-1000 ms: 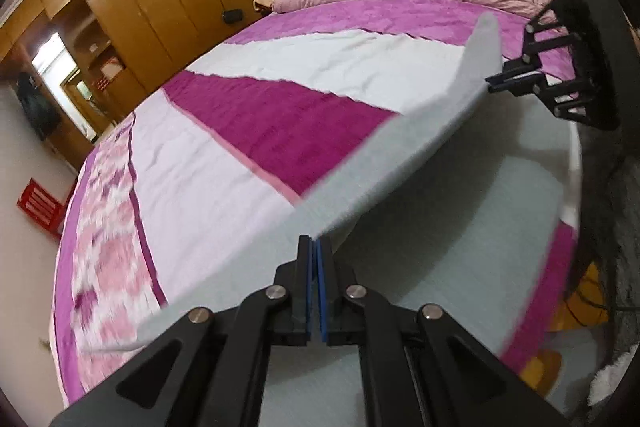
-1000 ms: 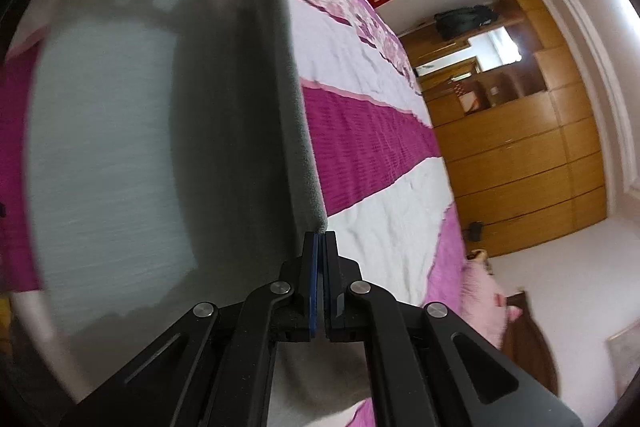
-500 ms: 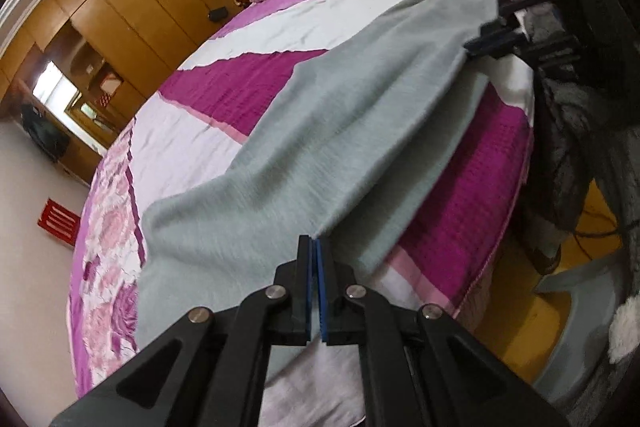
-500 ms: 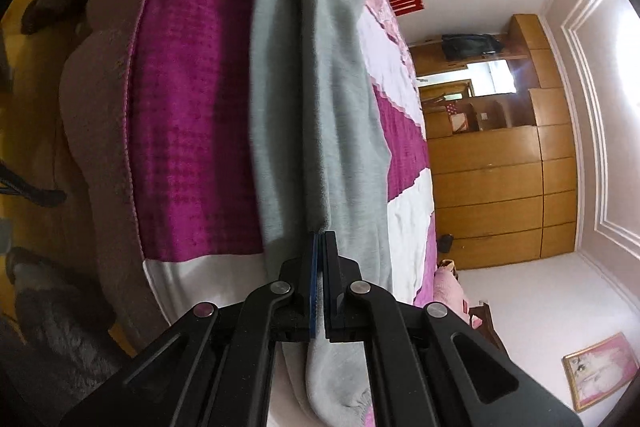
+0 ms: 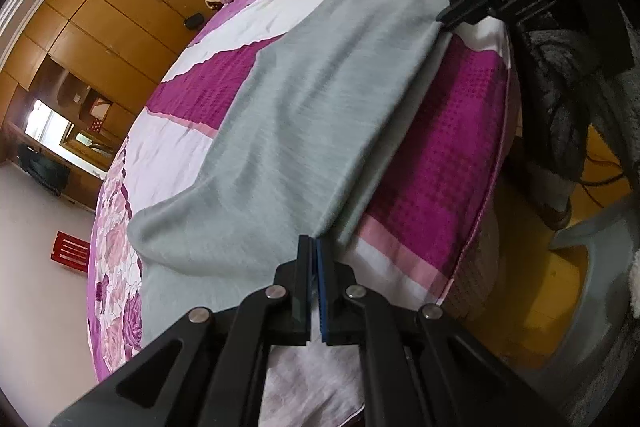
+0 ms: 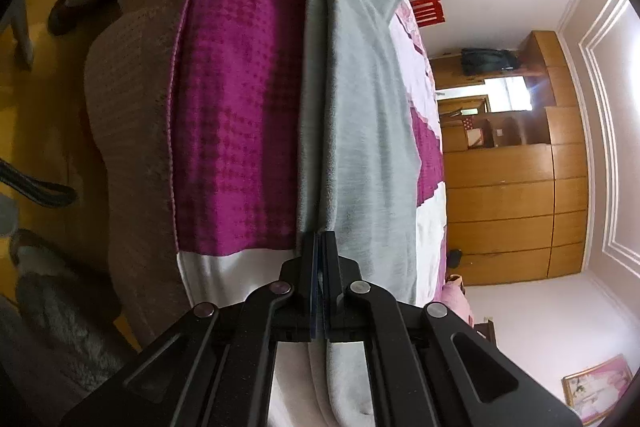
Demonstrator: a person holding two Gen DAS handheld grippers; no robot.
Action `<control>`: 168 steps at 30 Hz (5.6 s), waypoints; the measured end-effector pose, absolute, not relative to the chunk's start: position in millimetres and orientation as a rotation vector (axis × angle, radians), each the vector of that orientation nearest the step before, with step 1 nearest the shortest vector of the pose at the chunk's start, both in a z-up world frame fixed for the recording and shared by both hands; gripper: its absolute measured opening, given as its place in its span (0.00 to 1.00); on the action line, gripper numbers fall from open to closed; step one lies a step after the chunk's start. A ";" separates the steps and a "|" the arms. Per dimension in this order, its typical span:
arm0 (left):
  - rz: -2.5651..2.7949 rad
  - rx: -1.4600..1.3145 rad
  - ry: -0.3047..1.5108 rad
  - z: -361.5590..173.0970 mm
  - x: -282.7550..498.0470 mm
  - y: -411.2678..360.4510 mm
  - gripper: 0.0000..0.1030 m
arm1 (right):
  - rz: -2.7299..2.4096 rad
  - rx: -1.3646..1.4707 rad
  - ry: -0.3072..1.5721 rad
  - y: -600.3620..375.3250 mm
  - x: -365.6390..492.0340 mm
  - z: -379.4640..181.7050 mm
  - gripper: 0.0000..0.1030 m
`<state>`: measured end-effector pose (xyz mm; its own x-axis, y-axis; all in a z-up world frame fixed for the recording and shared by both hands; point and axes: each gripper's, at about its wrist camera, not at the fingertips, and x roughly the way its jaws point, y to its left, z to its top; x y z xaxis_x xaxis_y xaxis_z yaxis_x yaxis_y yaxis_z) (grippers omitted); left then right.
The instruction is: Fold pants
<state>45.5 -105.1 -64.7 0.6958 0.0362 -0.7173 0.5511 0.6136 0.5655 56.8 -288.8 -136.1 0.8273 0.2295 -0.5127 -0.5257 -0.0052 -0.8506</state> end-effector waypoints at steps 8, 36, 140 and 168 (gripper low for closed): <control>-0.338 0.857 0.771 -63.0 46.8 -105.1 0.02 | 0.601 -1.458 0.240 -286.4 55.8 -130.1 0.02; -0.333 0.996 0.642 -75.4 40.8 -117.4 0.02 | 0.506 -1.443 0.068 -280.5 45.4 -143.7 0.02; 0.303 -0.594 0.798 -42.0 4.2 226.7 0.74 | 1.134 -0.950 0.172 42.3 7.4 -88.1 0.02; -0.044 -0.249 0.714 50.2 97.5 72.0 0.61 | 0.771 -0.167 0.680 -211.0 154.5 -26.7 0.01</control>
<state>97.5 72.0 50.2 0.7564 -0.1248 -0.6421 -0.0446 0.9695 -0.2410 154.5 -211.0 -26.7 0.5175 0.5875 -0.6221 -0.6911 0.7157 0.1010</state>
